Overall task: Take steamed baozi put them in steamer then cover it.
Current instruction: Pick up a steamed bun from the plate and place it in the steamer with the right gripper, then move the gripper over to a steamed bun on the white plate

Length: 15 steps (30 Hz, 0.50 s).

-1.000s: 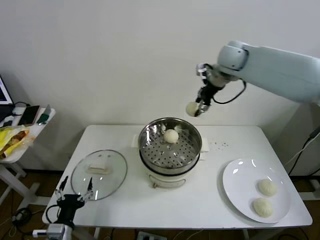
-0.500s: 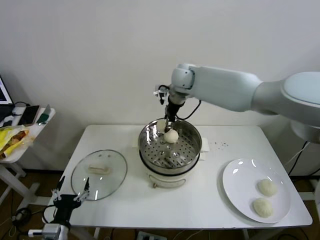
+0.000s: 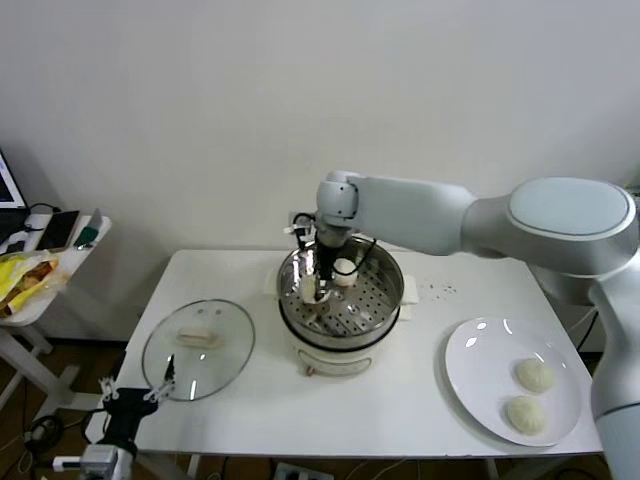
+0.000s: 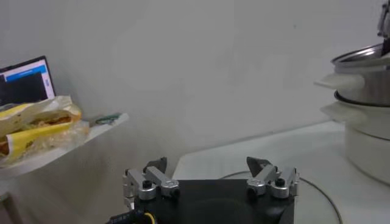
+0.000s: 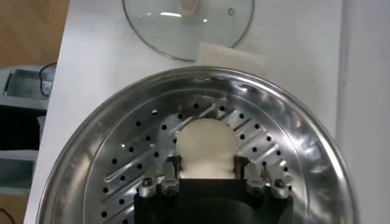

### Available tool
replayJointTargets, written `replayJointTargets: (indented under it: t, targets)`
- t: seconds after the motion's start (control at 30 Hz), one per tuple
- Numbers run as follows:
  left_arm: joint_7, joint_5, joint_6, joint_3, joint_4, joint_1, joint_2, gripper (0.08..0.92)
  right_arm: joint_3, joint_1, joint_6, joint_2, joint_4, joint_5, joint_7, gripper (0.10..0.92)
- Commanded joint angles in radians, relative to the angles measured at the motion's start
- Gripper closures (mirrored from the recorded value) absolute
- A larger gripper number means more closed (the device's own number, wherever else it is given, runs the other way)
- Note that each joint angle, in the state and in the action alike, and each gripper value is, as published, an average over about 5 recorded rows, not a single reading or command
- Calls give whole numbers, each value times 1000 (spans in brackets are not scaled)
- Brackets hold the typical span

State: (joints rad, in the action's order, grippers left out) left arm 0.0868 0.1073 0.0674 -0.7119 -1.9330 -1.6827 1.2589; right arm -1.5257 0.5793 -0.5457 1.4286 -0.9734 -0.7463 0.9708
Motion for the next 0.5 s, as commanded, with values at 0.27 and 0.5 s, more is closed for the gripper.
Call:
replayJointTargets:
  t: [0.27,0.5]
  targets:
    - [6,3,1,0,13,-1,-1,177,11,0,0,-6,-10,47,8,243]
    - [6,2,1,4,18,6,-2,177,0,153,17,-134,-156,24,35,203]
